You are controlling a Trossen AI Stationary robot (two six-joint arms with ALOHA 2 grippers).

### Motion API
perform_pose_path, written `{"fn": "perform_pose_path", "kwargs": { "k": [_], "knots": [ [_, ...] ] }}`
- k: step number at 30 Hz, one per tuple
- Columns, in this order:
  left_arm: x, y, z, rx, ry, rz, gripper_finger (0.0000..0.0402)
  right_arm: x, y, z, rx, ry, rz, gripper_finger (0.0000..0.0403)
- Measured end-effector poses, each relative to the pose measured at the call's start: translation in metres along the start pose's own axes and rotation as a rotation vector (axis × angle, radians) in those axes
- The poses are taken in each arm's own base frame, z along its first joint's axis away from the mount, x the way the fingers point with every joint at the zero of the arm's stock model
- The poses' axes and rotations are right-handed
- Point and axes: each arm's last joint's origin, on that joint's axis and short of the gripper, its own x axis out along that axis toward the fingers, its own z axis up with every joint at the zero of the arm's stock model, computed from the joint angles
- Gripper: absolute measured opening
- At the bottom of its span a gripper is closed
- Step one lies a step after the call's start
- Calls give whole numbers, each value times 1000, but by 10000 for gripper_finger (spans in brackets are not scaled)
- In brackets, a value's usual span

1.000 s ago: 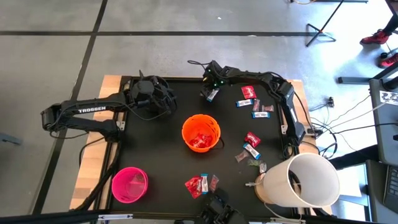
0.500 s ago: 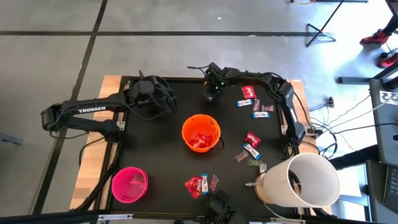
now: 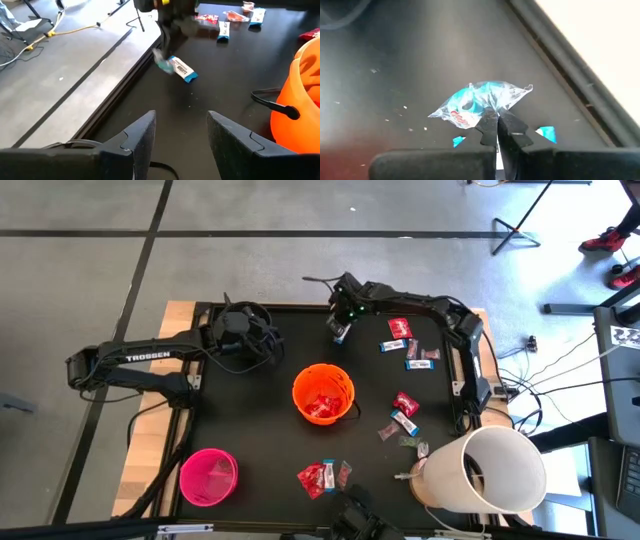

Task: Sort candy
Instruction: Put the transparent candy into the pink bucket

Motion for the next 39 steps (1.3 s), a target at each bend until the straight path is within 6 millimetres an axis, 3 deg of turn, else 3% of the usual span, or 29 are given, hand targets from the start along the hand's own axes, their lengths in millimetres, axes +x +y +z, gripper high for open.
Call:
{"fn": "perform_pose_path", "kwargs": {
  "k": [7, 18, 27, 31, 39],
  "knots": [
    [-1, -5, 2, -29, -15, -33, 168, -44, 21, 19, -50, -155, 16, 2],
    [-6, -23, 13, -165, -122, -129, 168, -67, 116, 31, -283, -382, 156, 2],
    [-16, -52, 11, -158, -119, -159, 168, -69, 190, 10, -454, -378, 220, 2],
    [-20, -62, 4, -202, -72, -125, 168, -71, 217, -2, -516, -365, 207, 2],
    [-31, -83, -4, -324, -4, -223, 168, -77, 262, -24, -584, -383, 156, 3]
  ]
}}
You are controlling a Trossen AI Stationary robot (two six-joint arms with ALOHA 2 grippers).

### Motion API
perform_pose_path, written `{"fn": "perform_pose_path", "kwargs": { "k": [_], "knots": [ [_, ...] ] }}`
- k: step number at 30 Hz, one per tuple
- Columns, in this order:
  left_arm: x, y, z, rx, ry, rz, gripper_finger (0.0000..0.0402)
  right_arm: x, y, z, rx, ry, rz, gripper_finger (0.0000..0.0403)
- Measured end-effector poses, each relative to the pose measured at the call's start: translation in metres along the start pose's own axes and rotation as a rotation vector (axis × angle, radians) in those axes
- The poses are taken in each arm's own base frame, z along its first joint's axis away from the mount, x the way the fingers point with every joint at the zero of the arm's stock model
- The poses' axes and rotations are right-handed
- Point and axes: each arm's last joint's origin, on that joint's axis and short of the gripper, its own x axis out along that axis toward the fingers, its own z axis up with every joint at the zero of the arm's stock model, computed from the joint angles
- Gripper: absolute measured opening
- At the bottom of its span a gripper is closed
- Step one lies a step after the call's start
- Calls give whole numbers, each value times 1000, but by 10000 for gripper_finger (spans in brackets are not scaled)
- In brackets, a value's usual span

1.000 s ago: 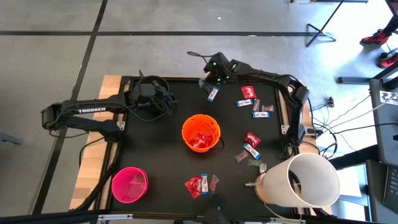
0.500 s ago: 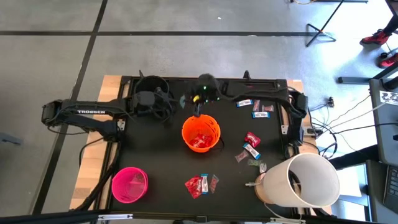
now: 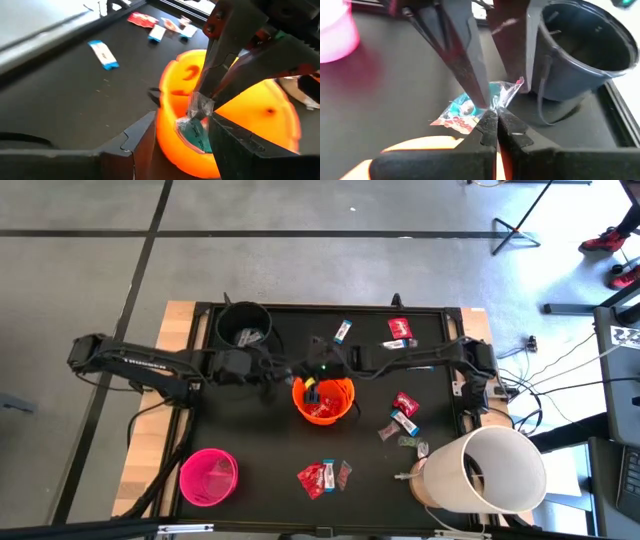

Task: Sort candy
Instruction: Put the transparent candy into the pink bucket

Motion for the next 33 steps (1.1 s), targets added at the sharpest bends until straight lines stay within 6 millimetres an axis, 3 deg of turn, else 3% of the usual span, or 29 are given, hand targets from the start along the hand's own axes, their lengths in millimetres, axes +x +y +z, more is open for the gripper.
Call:
{"fn": "perform_pose_path", "kwargs": {
  "k": [7, 17, 23, 27, 33],
  "knots": [
    [-9, -20, -10, 9, -5, -35, 152, -2, 20, 3, -1, -12, 38, 3],
    [-16, -32, -17, 70, -22, -48, 15, -3, 23, 3, 30, -9, 46, 3],
    [-17, -33, -18, 84, -12, -54, 2, -3, 22, 3, 24, -2, 19, 5],
    [-20, -32, -20, 97, 33, -94, 0, -11, 20, 4, 23, 12, -6, 38],
    [-35, -30, -19, 104, 130, -217, 0, -29, 14, 4, 11, 81, -104, 131]
  ]
}}
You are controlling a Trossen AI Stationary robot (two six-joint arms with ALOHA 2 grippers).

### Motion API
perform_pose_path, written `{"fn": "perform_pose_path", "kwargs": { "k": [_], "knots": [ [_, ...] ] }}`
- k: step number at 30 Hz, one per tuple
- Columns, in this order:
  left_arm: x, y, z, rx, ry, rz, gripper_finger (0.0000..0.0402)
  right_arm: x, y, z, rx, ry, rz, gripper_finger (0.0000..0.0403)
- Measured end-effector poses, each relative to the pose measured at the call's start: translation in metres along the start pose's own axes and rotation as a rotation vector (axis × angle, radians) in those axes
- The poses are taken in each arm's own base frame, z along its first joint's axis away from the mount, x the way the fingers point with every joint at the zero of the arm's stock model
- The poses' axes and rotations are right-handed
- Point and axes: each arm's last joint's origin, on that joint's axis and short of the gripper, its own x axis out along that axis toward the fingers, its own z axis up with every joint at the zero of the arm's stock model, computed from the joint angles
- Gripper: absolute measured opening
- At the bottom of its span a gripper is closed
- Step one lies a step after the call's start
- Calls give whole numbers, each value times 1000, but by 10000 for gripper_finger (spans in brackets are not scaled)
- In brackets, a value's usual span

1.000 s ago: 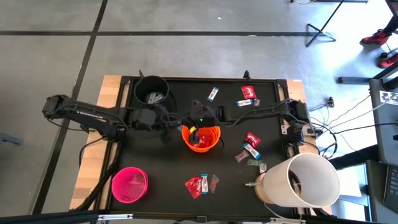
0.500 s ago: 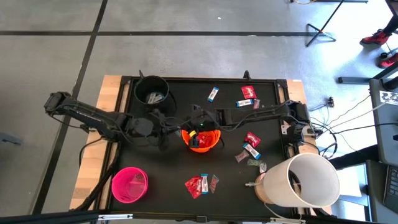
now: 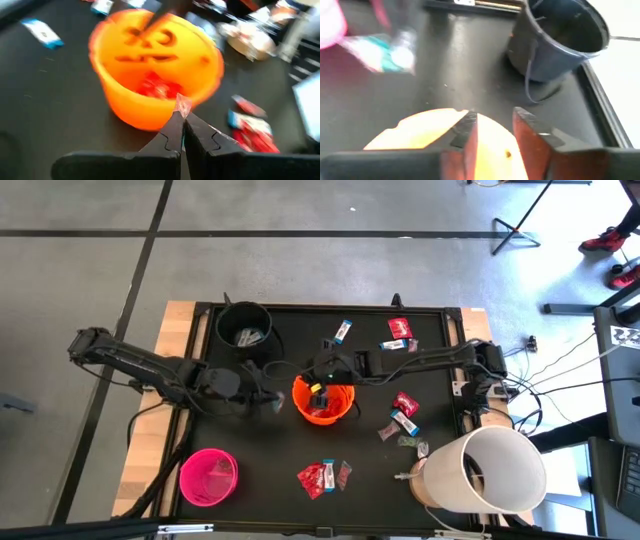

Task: Sort candy
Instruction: Put the transparent candy into the pink bucket

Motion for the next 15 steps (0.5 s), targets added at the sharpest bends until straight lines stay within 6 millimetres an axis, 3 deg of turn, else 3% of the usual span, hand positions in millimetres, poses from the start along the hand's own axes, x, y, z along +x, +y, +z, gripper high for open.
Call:
{"fn": "perform_pose_path", "kwargs": {
  "k": [4, 8, 15],
  "knots": [
    [-21, -12, 4, 34, 132, -168, 0, -9, -3, -1, -6, 25, -24, 168],
    [-44, -31, 4, -25, 302, -299, 0, -8, -3, -3, -13, 50, -22, 178],
    [-72, -57, -22, -209, 585, -271, 0, -8, -3, -3, -9, 48, -22, 179]
  ]
}}
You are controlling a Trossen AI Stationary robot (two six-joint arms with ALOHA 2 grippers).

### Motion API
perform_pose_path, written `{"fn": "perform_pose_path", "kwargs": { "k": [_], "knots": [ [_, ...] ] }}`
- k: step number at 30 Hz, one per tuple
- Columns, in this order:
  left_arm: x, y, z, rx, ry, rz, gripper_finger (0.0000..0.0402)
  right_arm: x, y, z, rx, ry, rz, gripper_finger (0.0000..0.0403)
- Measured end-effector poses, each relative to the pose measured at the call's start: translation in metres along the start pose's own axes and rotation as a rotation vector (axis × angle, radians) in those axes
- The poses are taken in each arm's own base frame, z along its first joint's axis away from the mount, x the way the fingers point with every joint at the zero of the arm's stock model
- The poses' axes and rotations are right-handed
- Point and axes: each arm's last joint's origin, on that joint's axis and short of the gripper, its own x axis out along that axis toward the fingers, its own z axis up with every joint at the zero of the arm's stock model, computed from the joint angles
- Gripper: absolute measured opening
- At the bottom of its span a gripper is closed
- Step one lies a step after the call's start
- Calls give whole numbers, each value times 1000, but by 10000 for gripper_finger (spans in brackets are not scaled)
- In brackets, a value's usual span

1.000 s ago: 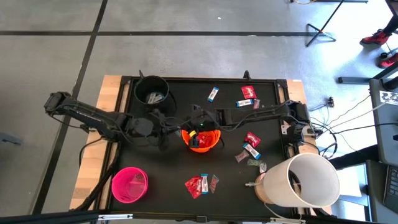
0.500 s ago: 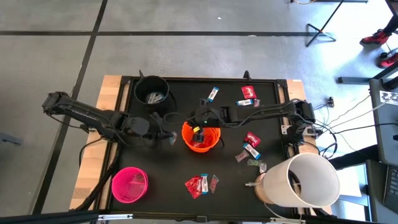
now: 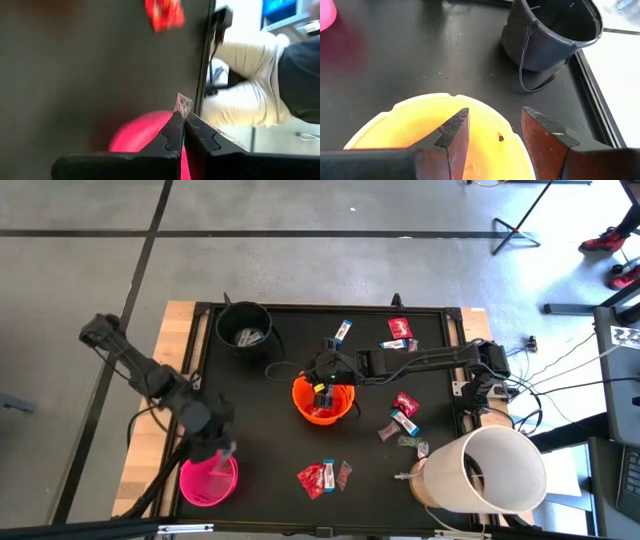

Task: Sort candy
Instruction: Put the transparent candy into the pink bucket

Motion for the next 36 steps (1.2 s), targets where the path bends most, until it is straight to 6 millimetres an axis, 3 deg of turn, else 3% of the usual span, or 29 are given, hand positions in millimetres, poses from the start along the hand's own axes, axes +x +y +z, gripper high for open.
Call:
{"fn": "perform_pose_path", "kwargs": {
  "k": [9, 16, 21, 31, 36],
  "knots": [
    [28, -13, -40, -219, 181, 160, 0, 0, 0, 0, 4, 1, 9, 179],
    [55, -15, -48, -207, 229, 265, 0, 0, 1, 1, 9, -8, 9, 179],
    [63, -15, -50, -192, 285, 288, 5, 0, 1, 1, 22, -8, 10, 179],
    [65, -15, -48, -170, 205, 300, 117, 0, 1, 1, 23, -8, 10, 179],
    [65, -14, -46, -156, 131, 326, 137, 0, 1, 1, 23, -8, 10, 179]
  ]
}}
